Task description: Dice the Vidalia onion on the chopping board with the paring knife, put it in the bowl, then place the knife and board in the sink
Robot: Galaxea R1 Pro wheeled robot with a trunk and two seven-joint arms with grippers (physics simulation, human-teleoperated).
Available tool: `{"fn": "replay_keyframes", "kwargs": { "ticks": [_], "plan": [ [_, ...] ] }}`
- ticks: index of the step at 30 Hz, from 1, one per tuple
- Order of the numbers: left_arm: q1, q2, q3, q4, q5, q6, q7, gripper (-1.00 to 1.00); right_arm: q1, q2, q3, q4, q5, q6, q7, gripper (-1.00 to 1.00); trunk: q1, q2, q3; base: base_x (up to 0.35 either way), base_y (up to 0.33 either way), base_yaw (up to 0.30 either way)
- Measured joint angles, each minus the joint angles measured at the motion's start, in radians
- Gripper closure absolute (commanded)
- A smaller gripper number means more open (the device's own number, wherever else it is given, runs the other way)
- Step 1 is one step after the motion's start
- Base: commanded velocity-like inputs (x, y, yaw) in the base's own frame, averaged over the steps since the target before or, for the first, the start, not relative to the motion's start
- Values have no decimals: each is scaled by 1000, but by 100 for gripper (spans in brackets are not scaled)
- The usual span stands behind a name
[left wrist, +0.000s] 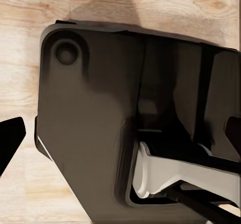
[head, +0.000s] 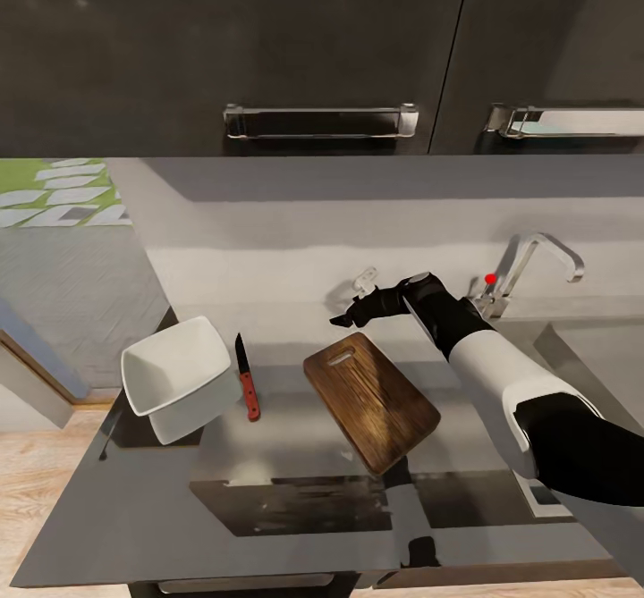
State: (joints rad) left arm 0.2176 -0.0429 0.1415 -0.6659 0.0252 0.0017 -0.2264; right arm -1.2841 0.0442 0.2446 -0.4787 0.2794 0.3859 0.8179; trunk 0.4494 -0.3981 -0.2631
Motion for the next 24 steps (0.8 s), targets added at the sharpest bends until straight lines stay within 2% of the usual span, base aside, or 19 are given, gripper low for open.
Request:
{"fn": "replay_keyframes", "kwargs": {
  "ticks": [8,24],
  "plan": [
    [0,1,-31,16,0,0,1,-100,1,-1,1,-1,-1,0,2,-100,0,0,0,0,0,0],
    [0,1,-34,19,1,0,1,-100,0,1,3,-1,0,1,1,-100,0,0,0,0,0,0]
  ]
}}
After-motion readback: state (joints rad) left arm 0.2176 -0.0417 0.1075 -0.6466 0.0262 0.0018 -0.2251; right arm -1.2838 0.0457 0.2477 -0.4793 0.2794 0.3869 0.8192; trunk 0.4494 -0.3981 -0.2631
